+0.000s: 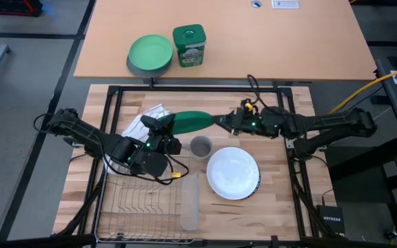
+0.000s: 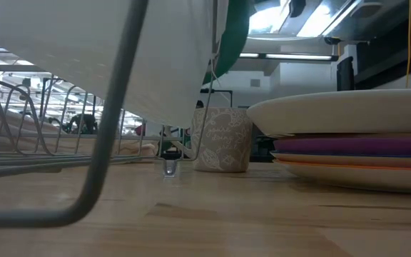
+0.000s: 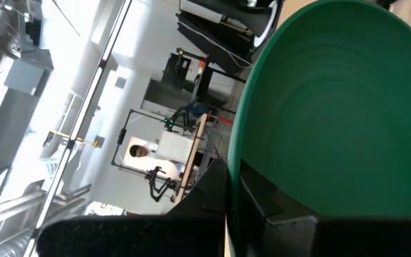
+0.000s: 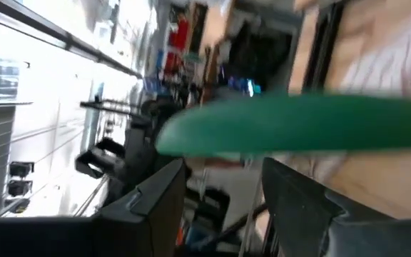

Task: Sort dishes
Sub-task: Put the green plate into the dish rack

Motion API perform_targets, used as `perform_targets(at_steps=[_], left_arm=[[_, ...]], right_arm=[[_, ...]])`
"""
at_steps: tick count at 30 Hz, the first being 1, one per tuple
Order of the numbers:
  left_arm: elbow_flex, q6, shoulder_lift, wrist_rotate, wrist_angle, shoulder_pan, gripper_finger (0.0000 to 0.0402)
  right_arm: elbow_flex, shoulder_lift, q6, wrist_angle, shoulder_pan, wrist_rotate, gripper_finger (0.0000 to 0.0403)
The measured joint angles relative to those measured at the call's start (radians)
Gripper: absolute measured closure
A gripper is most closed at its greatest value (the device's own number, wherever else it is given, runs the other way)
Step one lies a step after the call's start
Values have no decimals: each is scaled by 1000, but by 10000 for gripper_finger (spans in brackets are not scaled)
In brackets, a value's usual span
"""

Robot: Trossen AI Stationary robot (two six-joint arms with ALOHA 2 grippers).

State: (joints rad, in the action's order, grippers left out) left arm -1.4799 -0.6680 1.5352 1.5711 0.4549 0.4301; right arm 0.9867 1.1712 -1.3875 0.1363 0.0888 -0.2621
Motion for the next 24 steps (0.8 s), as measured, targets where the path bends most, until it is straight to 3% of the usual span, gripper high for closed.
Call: perform_targets(at_steps=[7, 14, 24], left_arm=[[0, -37, 0, 0, -1, -7, 401], [0, -42, 0, 0, 1, 2, 401], [0, -44, 0, 1, 6, 11, 401]], right_arm=[[0, 83, -104, 40, 2, -4, 213], [0, 120, -98, 212, 2, -33, 213], [0, 120, -73, 256, 3, -66, 213]])
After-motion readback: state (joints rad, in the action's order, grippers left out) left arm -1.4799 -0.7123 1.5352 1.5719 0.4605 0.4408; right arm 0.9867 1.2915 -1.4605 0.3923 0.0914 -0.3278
